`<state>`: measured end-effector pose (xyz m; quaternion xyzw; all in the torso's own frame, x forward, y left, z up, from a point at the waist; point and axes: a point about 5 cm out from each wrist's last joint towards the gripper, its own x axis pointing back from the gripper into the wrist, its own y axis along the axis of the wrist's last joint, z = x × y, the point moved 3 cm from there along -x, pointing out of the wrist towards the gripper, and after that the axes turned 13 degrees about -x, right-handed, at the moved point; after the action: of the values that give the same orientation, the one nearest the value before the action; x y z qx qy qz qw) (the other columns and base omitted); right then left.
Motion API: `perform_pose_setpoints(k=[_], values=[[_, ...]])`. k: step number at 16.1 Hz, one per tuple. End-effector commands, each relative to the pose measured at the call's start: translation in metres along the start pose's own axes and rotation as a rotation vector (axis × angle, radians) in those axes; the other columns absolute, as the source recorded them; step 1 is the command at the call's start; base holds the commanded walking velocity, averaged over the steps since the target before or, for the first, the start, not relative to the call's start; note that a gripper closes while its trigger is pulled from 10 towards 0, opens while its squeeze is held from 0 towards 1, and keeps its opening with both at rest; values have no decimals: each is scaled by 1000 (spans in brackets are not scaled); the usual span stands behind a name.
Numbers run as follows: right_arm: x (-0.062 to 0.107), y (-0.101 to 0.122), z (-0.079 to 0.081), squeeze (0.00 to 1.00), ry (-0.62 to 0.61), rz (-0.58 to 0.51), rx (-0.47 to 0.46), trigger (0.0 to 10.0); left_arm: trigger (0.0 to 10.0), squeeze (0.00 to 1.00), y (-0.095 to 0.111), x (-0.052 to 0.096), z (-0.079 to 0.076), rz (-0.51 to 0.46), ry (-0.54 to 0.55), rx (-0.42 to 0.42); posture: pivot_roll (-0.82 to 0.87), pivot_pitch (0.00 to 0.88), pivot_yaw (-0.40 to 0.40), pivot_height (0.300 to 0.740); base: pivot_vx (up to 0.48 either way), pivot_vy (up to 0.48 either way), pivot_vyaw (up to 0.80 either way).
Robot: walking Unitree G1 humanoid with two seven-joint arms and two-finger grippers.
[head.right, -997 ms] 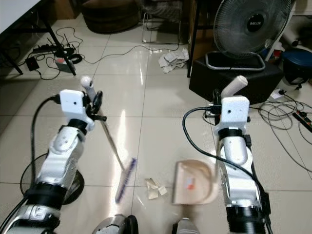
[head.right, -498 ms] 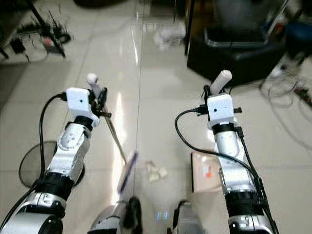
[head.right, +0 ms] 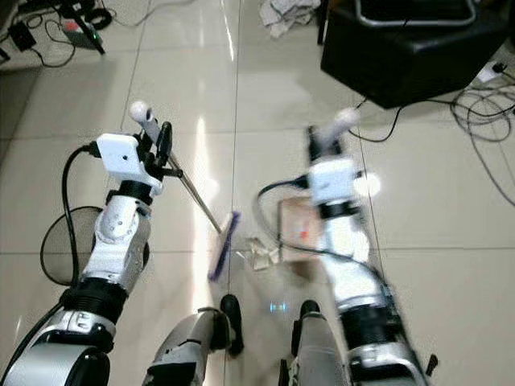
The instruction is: Sweep floor
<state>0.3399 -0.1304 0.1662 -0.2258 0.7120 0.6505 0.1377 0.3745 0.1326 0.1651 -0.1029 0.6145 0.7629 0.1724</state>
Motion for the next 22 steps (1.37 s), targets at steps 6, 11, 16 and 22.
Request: perform_pose_setpoints(k=[6, 11, 16, 22], values=[[13, -8, 31, 0, 101, -22, 36, 10000, 10000, 0, 1, -1, -5, -21, 1, -11, 131, 418, 172, 740, 0, 0, 0], [19, -12, 34, 0, 107, -16, 36, 10000, 10000, 0, -3, -2, -16, 53, 73, 99, 119, 408, 161, 740, 0, 0, 0], [23, -10, 54, 0, 122, -18, -10, 10000, 10000, 0, 13, -18, -6, 28, 282, 337, 101, 399, 154, 740, 0, 0, 0], [23, -8, 50, 0, 91, -23, -61, 10000, 10000, 0, 54, -45, -22, -129, -1, 439, 72, 331, 140, 740, 0, 0, 0]])
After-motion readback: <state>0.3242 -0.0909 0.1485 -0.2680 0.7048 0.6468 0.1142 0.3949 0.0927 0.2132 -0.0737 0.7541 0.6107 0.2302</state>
